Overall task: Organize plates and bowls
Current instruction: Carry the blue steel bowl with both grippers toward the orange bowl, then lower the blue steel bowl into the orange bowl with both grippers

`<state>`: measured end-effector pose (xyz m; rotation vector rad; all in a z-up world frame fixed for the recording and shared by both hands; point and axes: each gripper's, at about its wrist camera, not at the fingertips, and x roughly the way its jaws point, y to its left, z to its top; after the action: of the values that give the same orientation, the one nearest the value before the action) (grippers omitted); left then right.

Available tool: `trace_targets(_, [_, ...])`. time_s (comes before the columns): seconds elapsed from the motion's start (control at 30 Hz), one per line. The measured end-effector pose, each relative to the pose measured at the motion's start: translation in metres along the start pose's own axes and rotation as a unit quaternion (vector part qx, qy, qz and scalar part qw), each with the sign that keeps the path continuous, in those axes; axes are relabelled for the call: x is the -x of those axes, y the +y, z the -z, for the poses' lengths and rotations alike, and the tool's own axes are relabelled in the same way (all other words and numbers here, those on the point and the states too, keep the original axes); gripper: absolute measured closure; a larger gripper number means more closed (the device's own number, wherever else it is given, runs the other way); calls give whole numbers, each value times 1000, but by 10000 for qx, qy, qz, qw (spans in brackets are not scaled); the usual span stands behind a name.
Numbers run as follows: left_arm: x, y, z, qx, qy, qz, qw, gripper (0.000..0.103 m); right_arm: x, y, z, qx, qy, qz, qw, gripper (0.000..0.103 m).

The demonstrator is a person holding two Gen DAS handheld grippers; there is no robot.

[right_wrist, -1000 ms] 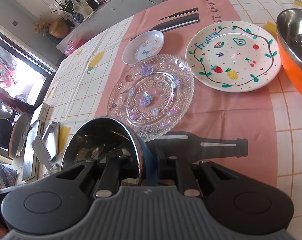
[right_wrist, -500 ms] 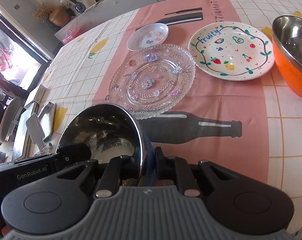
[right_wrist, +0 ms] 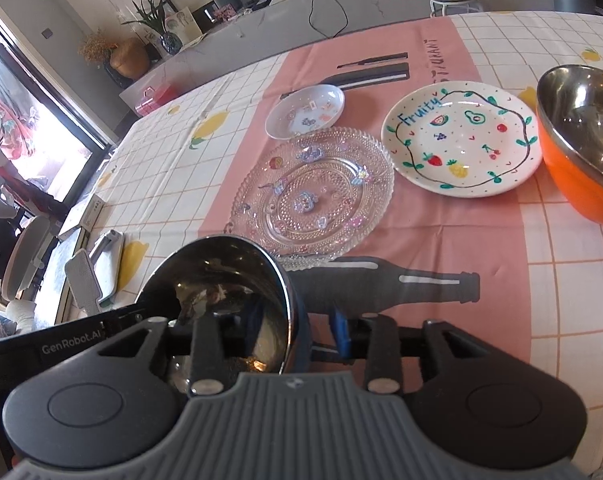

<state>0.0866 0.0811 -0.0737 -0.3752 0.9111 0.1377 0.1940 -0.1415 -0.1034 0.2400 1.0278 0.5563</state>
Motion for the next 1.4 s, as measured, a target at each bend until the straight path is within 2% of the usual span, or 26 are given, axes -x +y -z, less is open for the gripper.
trace_targets(0.1, [5,0,0,52,-164,129,9998,42,12,1,0,-11,-384,-39,9993,51])
trace_targets(0.17, [9,-3,0,-61,-291,96,9995,35,20,1,1,-49,-619,-51,9981,42])
trace_targets(0.27, [15,-8,2,-237,-553,-8,9982,27,31,0,2,-95,-990,1,9950,36])
trace_targets(0.4, [24,-13,4,-349,-859,-3,9957,15,41,-4,0,-202,-1259,-65,9918,25])
trace_targets(0.47, [25,-15,4,-394,-885,74,9953,15,46,-7,-3,-260,-1343,-1,9906,20])
trace_targets(0.63, [28,-20,5,-388,-893,206,9950,15,75,-11,-10,-170,-1751,598,9826,11])
trace_targets(0.77, [33,-25,6,-466,-1042,226,9932,14,106,-29,-8,-372,-2117,624,9746,7])
trace_targets(0.87, [38,-30,8,-554,-1181,96,9914,10,120,-45,-5,-433,-2169,671,9729,7])
trace_targets(0.97, [41,-34,2,-515,-1029,-63,9933,9,132,-62,-5,-603,-2275,859,9681,7])
trace_targets(1.03, [45,-32,-3,-351,-1004,49,9943,9,139,-74,-5,-769,-2322,815,9662,7])
trace_targets(1.13, [51,-30,-5,-119,-1177,213,9927,5,150,-89,-4,-968,-2437,782,9618,7])
trace_targets(1.27, [58,-44,-7,-418,-1384,-251,9892,5,161,-100,-3,-1013,-2535,1003,9568,7])
trace_targets(1.33, [59,-49,-9,-546,-1356,-283,9888,5,165,-103,-3,-985,-2555,1099,9555,7])
trace_targets(1.4, [61,-54,-12,-615,-1240,-167,9902,5,168,-106,-3,-961,-2576,1153,9545,7])
